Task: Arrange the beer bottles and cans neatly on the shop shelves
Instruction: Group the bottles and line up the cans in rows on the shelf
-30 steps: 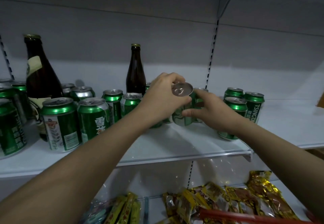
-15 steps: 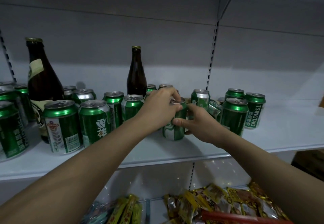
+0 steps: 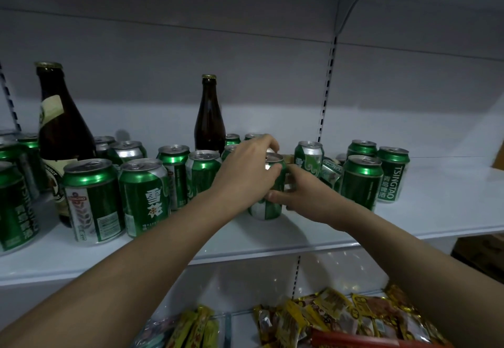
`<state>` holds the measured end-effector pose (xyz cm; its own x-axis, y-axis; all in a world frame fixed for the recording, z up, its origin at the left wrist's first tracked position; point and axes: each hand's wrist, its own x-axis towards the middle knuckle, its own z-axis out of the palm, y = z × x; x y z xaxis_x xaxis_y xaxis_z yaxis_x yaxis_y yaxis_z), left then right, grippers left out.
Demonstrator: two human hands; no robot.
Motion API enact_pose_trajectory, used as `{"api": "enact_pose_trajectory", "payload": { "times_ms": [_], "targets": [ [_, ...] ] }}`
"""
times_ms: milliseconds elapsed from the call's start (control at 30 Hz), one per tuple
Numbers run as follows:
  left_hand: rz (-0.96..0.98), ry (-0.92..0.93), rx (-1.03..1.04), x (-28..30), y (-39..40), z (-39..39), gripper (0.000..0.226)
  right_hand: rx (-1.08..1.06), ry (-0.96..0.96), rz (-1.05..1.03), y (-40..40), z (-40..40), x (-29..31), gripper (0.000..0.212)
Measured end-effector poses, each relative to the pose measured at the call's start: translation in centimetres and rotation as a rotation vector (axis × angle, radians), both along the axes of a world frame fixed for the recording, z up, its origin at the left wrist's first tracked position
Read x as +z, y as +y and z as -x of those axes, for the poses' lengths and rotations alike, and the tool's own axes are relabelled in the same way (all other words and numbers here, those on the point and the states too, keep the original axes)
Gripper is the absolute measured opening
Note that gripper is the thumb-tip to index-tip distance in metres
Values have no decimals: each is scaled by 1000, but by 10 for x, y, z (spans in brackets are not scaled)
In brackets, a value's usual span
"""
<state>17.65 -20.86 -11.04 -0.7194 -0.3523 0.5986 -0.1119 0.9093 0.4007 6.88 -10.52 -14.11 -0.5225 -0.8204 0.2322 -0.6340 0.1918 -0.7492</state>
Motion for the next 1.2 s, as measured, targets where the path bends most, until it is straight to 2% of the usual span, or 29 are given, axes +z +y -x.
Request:
{"api": "enact_pose_trajectory", "payload": {
  "times_ms": [133,333,567,633,800,967,1067,1200],
  "targets": [
    [25,159,-56,7,13,0,27,-90,92,123,18,-1,25,62],
    [-76,167,-182,12,43,13,26,-269,222,331,50,22,68,25],
    [-191,80,-218,1,57,52,32,-438,232,216,82,60,85,15],
    [-210,32,-207,-7,59,69,34,-455,140,118,87,77,87,17],
    [-294,-21,-158,-25,56,106,38,-438,-236,-49,86,113,78,23],
    [-325,5,-149,-45,56,130,40,-342,-460,-146,80,128,58,42],
    [-351,0,-184,-63,52,137,41,-281,-601,-116,76,136,45,49],
    [-363,-24,-258,-72,47,144,47,-282,-773,-19,74,147,30,48]
  ]
}}
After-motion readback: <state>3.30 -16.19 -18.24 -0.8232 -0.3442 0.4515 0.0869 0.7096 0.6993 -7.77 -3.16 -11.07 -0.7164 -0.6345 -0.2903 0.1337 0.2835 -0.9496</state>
